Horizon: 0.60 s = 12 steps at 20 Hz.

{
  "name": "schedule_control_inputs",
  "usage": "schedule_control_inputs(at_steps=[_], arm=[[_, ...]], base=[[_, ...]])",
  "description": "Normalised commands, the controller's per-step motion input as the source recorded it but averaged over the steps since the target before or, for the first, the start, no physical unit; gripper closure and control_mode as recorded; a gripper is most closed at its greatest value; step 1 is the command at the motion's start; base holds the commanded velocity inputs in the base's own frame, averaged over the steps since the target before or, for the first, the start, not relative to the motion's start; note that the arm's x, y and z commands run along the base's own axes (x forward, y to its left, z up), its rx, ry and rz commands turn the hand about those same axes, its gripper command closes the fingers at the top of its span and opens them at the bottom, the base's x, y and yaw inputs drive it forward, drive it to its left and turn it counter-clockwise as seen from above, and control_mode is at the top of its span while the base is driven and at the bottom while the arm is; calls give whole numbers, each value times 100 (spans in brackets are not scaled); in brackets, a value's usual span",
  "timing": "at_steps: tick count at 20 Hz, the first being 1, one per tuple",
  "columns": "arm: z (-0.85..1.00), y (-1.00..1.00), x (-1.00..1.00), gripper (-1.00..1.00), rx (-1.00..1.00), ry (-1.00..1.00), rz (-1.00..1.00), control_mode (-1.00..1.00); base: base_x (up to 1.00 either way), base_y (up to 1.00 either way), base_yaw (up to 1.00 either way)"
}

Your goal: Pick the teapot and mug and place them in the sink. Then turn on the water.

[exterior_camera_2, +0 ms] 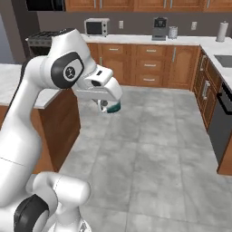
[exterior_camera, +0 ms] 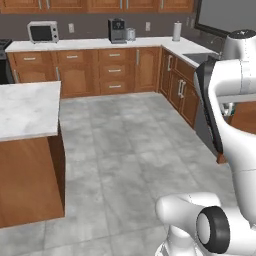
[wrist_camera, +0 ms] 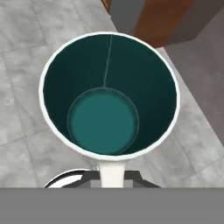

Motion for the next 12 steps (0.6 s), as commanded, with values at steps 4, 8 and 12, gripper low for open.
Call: schedule_control_inputs(at_steps=[4,8,12], arm=[[0,0,0,100,0,0,0,100],[0,0,0,100,0,0,0,100],[0,0,0,100,0,0,0,100]], base=[[100,0,-1],[100,0,-1],[100,-3,-1]])
